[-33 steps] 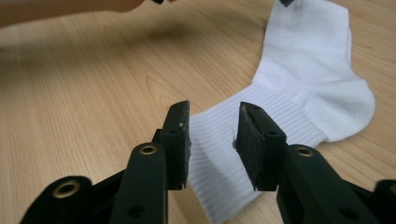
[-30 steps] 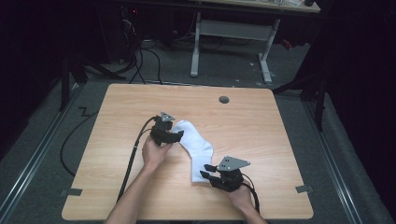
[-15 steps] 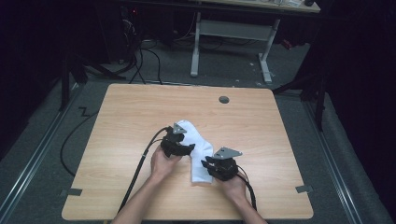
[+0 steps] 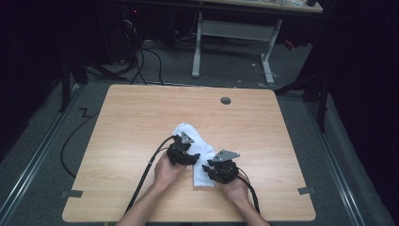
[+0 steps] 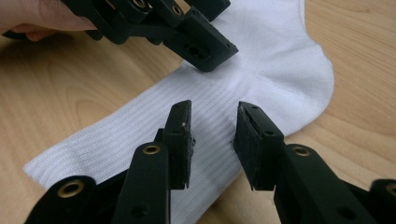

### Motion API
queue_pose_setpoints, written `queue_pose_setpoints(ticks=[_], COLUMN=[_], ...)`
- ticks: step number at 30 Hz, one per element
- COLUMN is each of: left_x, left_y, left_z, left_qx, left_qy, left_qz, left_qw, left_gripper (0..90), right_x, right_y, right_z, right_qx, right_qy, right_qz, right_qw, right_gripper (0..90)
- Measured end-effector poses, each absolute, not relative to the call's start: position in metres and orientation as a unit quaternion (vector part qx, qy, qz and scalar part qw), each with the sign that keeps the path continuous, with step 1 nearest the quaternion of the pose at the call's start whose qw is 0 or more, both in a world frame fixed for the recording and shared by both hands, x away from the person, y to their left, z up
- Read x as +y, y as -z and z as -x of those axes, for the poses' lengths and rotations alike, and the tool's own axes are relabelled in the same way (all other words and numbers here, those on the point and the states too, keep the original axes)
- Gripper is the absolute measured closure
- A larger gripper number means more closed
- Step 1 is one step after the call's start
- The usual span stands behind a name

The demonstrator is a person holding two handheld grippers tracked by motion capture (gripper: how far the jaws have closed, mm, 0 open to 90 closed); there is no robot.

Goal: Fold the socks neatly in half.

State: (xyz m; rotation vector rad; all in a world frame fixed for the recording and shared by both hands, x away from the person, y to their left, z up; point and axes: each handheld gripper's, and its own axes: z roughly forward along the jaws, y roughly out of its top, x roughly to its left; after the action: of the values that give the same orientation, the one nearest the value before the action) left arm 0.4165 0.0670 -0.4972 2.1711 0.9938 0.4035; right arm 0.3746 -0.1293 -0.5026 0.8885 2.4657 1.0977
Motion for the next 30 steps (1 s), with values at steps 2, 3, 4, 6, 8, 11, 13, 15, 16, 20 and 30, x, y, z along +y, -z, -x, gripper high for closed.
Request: queue_pose_setpoints(ticks=[2, 3, 4, 6, 8, 11, 13, 15, 16, 20, 30], left_x=[0.067, 0.066, 0.066, 0.065, 0.066, 0.071, 0.076, 0.081, 0.084, 0.096, 0.133], left_y=[0.497, 0.497, 0.496, 0.495, 0.494, 0.491, 0.487, 0.484, 0.482, 0.475, 0.467], left_z=[-0.410, -0.408, -0.406, -0.403, -0.402, -0.406, -0.410, -0.414, -0.416, -0.424, -0.452], left_qx=[0.384, 0.386, 0.386, 0.386, 0.385, 0.398, 0.407, 0.415, 0.419, 0.436, 0.503], left_qy=[-0.153, -0.150, -0.147, -0.145, -0.153, -0.160, -0.159, -0.163, -0.165, -0.174, -0.178], left_qz=[-0.840, -0.840, -0.840, -0.841, -0.838, -0.827, -0.822, -0.818, -0.816, -0.805, -0.762], left_qw=[0.351, 0.352, 0.351, 0.351, 0.355, 0.363, 0.365, 0.364, 0.362, 0.362, 0.368], left_gripper=[39.7, 39.8, 40.2, 41.4, 42.5, 44.2, 47.0, 49.7, 50.5, 52.5, 59.9], right_x=[-0.132, -0.133, -0.134, -0.135, -0.136, -0.138, -0.141, -0.144, -0.145, -0.145, -0.142], right_y=[0.503, 0.503, 0.504, 0.503, 0.502, 0.500, 0.499, 0.497, 0.496, 0.497, 0.509], right_z=[-0.369, -0.367, -0.364, -0.359, -0.356, -0.354, -0.356, -0.359, -0.360, -0.367, -0.375], right_qx=[0.859, 0.860, 0.860, 0.864, 0.868, 0.865, 0.857, 0.848, 0.846, 0.837, 0.843], right_qy=[-0.383, -0.384, -0.385, -0.382, -0.380, -0.385, -0.397, -0.408, -0.410, -0.414, -0.399], right_qz=[-0.305, -0.304, -0.302, -0.297, -0.290, -0.290, -0.297, -0.305, -0.308, -0.319, -0.324], right_qw=[0.146, 0.143, 0.141, 0.137, 0.136, 0.136, 0.141, 0.144, 0.147, 0.162, 0.159], right_gripper=[65.8, 65.8, 65.8, 65.9, 66.1, 68.0, 69.8, 72.7, 74.0, 77.5, 78.4])
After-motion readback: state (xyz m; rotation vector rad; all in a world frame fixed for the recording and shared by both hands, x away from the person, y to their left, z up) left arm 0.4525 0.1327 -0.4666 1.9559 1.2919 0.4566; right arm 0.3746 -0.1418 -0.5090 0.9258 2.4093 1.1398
